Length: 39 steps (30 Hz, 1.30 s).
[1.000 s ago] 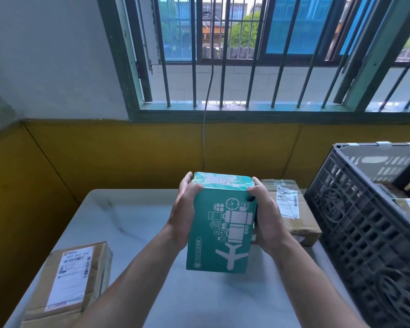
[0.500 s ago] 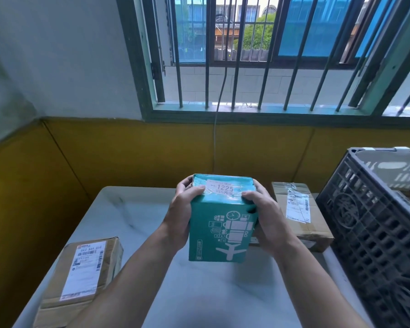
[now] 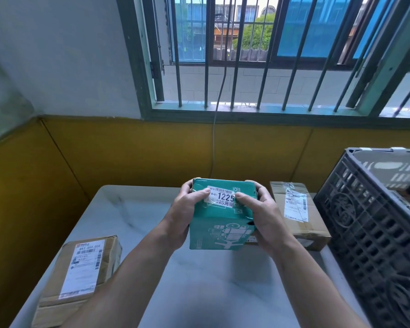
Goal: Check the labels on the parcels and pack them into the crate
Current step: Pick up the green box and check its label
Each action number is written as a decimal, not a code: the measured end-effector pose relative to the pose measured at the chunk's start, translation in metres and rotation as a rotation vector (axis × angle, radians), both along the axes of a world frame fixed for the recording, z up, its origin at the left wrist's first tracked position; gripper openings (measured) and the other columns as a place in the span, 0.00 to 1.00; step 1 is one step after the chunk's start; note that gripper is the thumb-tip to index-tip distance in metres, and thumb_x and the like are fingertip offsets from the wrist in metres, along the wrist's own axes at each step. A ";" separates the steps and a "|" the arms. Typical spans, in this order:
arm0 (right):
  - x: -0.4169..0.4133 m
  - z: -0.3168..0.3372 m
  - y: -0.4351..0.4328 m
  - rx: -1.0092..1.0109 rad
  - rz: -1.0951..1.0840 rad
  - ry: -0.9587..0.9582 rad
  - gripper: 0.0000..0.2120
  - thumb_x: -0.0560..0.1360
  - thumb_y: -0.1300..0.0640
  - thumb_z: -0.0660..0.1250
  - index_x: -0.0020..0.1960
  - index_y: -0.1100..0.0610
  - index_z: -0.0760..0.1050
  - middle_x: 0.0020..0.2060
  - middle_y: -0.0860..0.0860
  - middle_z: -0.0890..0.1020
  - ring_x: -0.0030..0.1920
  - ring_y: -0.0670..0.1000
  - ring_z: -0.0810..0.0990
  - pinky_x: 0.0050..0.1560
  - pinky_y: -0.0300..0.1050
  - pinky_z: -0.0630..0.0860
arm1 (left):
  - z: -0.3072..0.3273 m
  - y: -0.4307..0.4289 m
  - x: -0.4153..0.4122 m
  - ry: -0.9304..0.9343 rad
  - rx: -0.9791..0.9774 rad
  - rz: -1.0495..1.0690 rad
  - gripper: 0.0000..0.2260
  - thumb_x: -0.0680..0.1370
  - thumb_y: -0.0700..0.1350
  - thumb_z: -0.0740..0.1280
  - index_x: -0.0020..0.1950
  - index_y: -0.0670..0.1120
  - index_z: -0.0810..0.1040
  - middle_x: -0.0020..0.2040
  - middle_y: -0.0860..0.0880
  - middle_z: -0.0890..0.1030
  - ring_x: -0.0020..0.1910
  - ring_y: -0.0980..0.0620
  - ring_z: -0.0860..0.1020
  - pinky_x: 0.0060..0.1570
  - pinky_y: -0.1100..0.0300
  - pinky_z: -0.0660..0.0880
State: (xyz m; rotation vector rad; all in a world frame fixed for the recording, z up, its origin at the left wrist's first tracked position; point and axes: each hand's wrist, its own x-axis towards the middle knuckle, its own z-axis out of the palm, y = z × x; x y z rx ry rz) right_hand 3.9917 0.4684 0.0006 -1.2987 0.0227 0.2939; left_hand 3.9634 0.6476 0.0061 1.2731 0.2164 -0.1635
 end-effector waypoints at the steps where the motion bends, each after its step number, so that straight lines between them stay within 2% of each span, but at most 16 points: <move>1: 0.000 0.000 0.000 0.000 0.000 -0.003 0.19 0.78 0.61 0.69 0.66 0.52 0.69 0.56 0.61 0.83 0.46 0.56 0.84 0.38 0.50 0.81 | 0.000 0.000 0.000 -0.004 -0.013 0.020 0.16 0.82 0.44 0.66 0.70 0.49 0.69 0.56 0.40 0.83 0.44 0.46 0.86 0.39 0.54 0.83; 3: -0.001 0.001 0.002 -0.014 -0.003 -0.015 0.19 0.78 0.59 0.70 0.66 0.50 0.69 0.54 0.58 0.83 0.44 0.54 0.85 0.37 0.50 0.82 | -0.001 -0.002 -0.001 -0.023 -0.036 0.055 0.15 0.81 0.41 0.65 0.68 0.48 0.71 0.56 0.40 0.83 0.43 0.47 0.86 0.38 0.53 0.82; 6: -0.001 0.001 0.002 -0.121 -0.019 -0.041 0.25 0.75 0.50 0.74 0.68 0.46 0.68 0.53 0.53 0.85 0.51 0.55 0.86 0.51 0.58 0.84 | -0.004 -0.005 0.000 -0.055 0.033 0.084 0.13 0.82 0.43 0.65 0.67 0.51 0.72 0.59 0.39 0.82 0.45 0.48 0.86 0.39 0.53 0.82; 8: -0.002 -0.001 0.002 -0.152 -0.041 -0.063 0.25 0.74 0.50 0.75 0.68 0.45 0.69 0.53 0.54 0.86 0.53 0.56 0.86 0.56 0.60 0.82 | -0.004 -0.008 0.001 -0.047 0.067 0.093 0.14 0.84 0.49 0.64 0.69 0.55 0.71 0.59 0.41 0.82 0.51 0.46 0.85 0.45 0.49 0.83; 10: -0.003 -0.002 0.003 -0.141 -0.055 -0.092 0.22 0.75 0.53 0.75 0.65 0.46 0.71 0.52 0.55 0.86 0.52 0.55 0.86 0.55 0.58 0.82 | -0.003 -0.011 0.003 0.002 0.068 0.103 0.19 0.83 0.56 0.63 0.74 0.54 0.68 0.59 0.42 0.83 0.57 0.42 0.84 0.52 0.45 0.83; 13: -0.004 -0.004 0.004 -0.138 -0.058 -0.144 0.19 0.75 0.56 0.75 0.61 0.46 0.73 0.50 0.54 0.85 0.47 0.51 0.86 0.50 0.53 0.83 | 0.000 -0.013 0.004 0.079 0.049 0.078 0.25 0.82 0.64 0.59 0.71 0.48 0.73 0.57 0.40 0.85 0.55 0.40 0.85 0.50 0.48 0.83; 17: -0.005 -0.007 0.003 -0.122 -0.053 -0.159 0.18 0.75 0.58 0.75 0.59 0.45 0.73 0.47 0.52 0.84 0.44 0.50 0.86 0.43 0.48 0.84 | 0.000 -0.014 0.003 0.086 0.057 0.098 0.26 0.83 0.62 0.59 0.69 0.43 0.75 0.57 0.38 0.84 0.50 0.43 0.86 0.46 0.52 0.82; 20: -0.005 -0.005 0.002 -0.136 -0.042 -0.131 0.17 0.77 0.51 0.72 0.63 0.42 0.71 0.51 0.53 0.84 0.47 0.49 0.86 0.43 0.46 0.83 | -0.004 -0.014 0.002 0.053 0.094 0.101 0.27 0.83 0.61 0.58 0.72 0.41 0.71 0.60 0.35 0.82 0.51 0.44 0.85 0.49 0.50 0.80; 22: -0.004 -0.004 0.003 -0.159 -0.032 -0.075 0.21 0.78 0.43 0.68 0.68 0.39 0.67 0.53 0.52 0.84 0.50 0.49 0.86 0.45 0.46 0.82 | -0.008 -0.016 0.001 0.039 0.119 0.097 0.29 0.83 0.61 0.57 0.79 0.45 0.65 0.61 0.38 0.82 0.59 0.42 0.83 0.57 0.46 0.79; 24: -0.003 -0.003 0.004 -0.159 -0.042 -0.042 0.20 0.78 0.40 0.66 0.68 0.39 0.67 0.51 0.52 0.85 0.46 0.46 0.86 0.39 0.41 0.81 | -0.009 -0.017 0.000 0.015 0.143 0.098 0.29 0.83 0.62 0.56 0.81 0.51 0.60 0.61 0.42 0.82 0.60 0.43 0.83 0.60 0.46 0.79; 26: -0.003 -0.004 0.004 -0.144 -0.066 -0.045 0.16 0.79 0.42 0.66 0.65 0.41 0.70 0.47 0.52 0.86 0.40 0.44 0.86 0.34 0.39 0.79 | -0.007 -0.017 0.000 0.039 0.126 0.074 0.31 0.82 0.67 0.54 0.80 0.51 0.65 0.59 0.42 0.84 0.58 0.43 0.84 0.59 0.46 0.81; 28: -0.004 -0.007 0.003 -0.130 -0.079 -0.062 0.12 0.80 0.45 0.66 0.63 0.42 0.74 0.45 0.52 0.85 0.39 0.45 0.85 0.36 0.43 0.80 | -0.004 -0.015 0.000 0.088 0.082 0.019 0.34 0.80 0.71 0.51 0.69 0.48 0.79 0.56 0.41 0.86 0.54 0.42 0.86 0.55 0.46 0.82; 30: -0.006 -0.008 0.002 -0.114 -0.075 -0.078 0.10 0.80 0.47 0.66 0.61 0.41 0.75 0.46 0.53 0.84 0.41 0.47 0.84 0.38 0.45 0.81 | -0.005 -0.011 0.002 0.106 0.047 0.000 0.32 0.81 0.70 0.50 0.57 0.50 0.86 0.53 0.41 0.87 0.48 0.43 0.86 0.49 0.49 0.82; 31: -0.006 -0.009 0.001 -0.107 -0.067 -0.078 0.10 0.80 0.47 0.66 0.61 0.41 0.75 0.47 0.54 0.84 0.41 0.48 0.84 0.37 0.45 0.80 | -0.007 -0.010 0.002 0.094 0.036 -0.003 0.29 0.82 0.67 0.51 0.56 0.50 0.86 0.52 0.41 0.87 0.47 0.44 0.86 0.45 0.51 0.82; 36: -0.001 -0.006 -0.003 -0.040 0.021 0.035 0.22 0.80 0.42 0.63 0.73 0.42 0.68 0.56 0.54 0.85 0.46 0.51 0.86 0.40 0.47 0.81 | -0.016 -0.008 0.000 -0.053 0.035 -0.005 0.25 0.74 0.60 0.60 0.68 0.50 0.73 0.54 0.44 0.86 0.49 0.47 0.86 0.42 0.52 0.83; 39: 0.004 -0.007 -0.005 -0.107 0.031 0.082 0.25 0.80 0.46 0.65 0.75 0.42 0.63 0.53 0.53 0.86 0.44 0.52 0.86 0.43 0.50 0.81 | -0.017 -0.008 -0.001 -0.105 0.039 -0.054 0.25 0.75 0.59 0.62 0.70 0.53 0.70 0.57 0.46 0.85 0.52 0.45 0.85 0.46 0.50 0.83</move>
